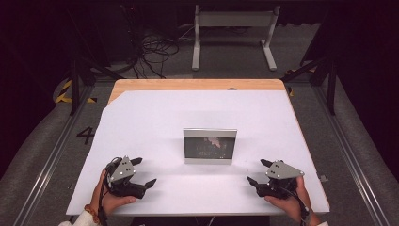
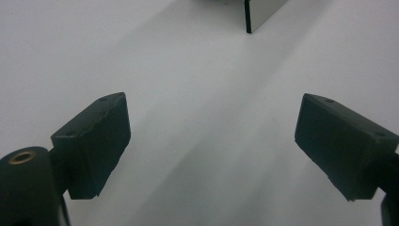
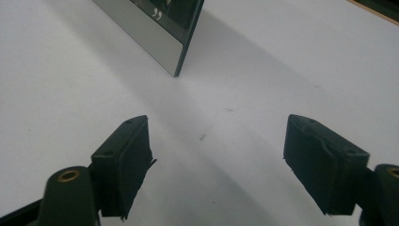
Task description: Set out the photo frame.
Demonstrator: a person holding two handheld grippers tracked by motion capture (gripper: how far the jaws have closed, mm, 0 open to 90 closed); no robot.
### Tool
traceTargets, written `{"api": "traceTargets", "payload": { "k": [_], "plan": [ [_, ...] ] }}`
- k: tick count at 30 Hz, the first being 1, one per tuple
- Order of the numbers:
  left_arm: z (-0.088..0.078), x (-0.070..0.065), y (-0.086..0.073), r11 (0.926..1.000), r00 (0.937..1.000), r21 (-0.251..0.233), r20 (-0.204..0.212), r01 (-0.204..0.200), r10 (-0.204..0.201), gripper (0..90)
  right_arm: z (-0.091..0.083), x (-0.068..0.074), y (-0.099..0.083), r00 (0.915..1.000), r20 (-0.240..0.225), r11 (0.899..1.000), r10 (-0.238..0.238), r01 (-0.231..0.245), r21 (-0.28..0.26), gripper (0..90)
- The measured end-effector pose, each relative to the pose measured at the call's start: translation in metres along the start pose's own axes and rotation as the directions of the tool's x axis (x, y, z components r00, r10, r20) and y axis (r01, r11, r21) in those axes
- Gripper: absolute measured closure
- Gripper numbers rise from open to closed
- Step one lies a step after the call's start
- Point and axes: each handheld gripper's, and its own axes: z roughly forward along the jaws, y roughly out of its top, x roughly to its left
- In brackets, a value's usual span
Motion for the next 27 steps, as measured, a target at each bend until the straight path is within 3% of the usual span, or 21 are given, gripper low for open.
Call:
{"api": "traceTargets", "payload": {
  "k": [13, 21, 27],
  "plan": [
    [0.0032, -0.0009, -0.0004, 0.9997, 0.9999, 0.021, -0.004, -0.01, 0.01, 11.7, 0.0001, -0.0008, -0.0002, 1.0, 0.005, 1.0, 0.0, 0.0, -0.001, 23.3],
    [0.0031, -0.0001, 0.0008, 1.0, 0.9999, -0.004, -0.008, -0.006, 0.006, 11.5, 0.0016, -0.0002, -0.0002, 1.0, 0.001, 1.0, -0.005, 0.005, 0.005, 23.2],
    [0.0075, -0.0003, 0.0018, 0.9999, 0.9999, 0.01, -0.01, -0.014, 0.014, 11.6, 0.0018, 0.0003, -0.0011, 0.9999, 0.004, 1.0, -0.011, 0.011, 0.005, 22.8]
  ]
}}
